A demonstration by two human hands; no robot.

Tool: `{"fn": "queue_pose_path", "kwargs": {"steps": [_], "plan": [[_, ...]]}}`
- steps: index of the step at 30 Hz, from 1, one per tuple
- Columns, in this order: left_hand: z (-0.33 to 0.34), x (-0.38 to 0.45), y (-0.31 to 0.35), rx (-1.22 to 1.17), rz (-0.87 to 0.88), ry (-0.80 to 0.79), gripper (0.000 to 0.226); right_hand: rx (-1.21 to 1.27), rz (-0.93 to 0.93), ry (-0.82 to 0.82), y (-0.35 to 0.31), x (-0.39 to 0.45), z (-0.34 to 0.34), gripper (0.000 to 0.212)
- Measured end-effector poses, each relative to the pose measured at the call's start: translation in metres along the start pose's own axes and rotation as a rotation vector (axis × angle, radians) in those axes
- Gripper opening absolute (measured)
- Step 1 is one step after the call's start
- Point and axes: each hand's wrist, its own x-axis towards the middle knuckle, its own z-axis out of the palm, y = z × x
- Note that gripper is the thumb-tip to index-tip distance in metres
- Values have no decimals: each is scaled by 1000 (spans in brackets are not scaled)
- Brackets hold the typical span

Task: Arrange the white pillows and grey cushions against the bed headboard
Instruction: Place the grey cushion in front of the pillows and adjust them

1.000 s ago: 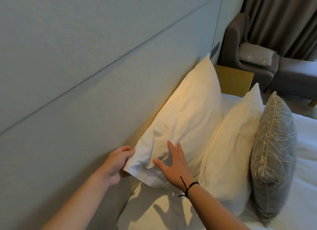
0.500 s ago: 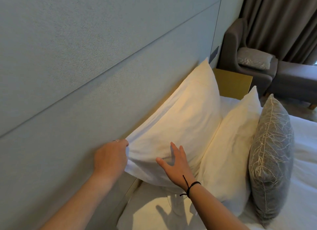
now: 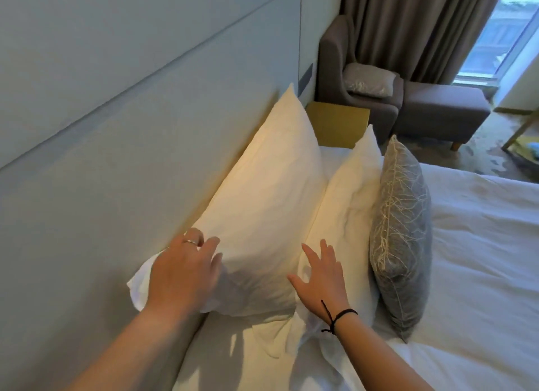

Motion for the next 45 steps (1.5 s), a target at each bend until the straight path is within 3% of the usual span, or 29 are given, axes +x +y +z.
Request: {"fn": "queue_pose_path", "kwargs": {"steps": [1,5,8,13,16,21,24,30,37,45], "plan": [[11,4,19,-98,7,-72,22,8,65,-5,17,-2,-2,78],[71,13,105,-597,-242,-728,50,220,288,-39,63,-20,0,79],[110,11,155,-938,-416,-947,58,295,276,-37,77,-30,8,76],[143,13,178,-1216,-790,-842,43,369,301,-13,96,-33,12,72],[147,26,171,-1138,-697,-737,30,370,297,-10,101,-33,13,73],[131,32,151,-748,-280,-474,49,343,301,15,92,-27,14,78],[126,20,122,-628,-232,-372,50,284,260,-19,80,-21,11,79],[128,11,92,-546,-278,-425,47,194,232,-145,62,-13,25,83],[133,-10,96,-749,-307,-575,42,190,261,-159,62,-11,27,79],[128,-34,62,-403,-203,-537,45,138,260,-147,41,-13,28,72]]}}
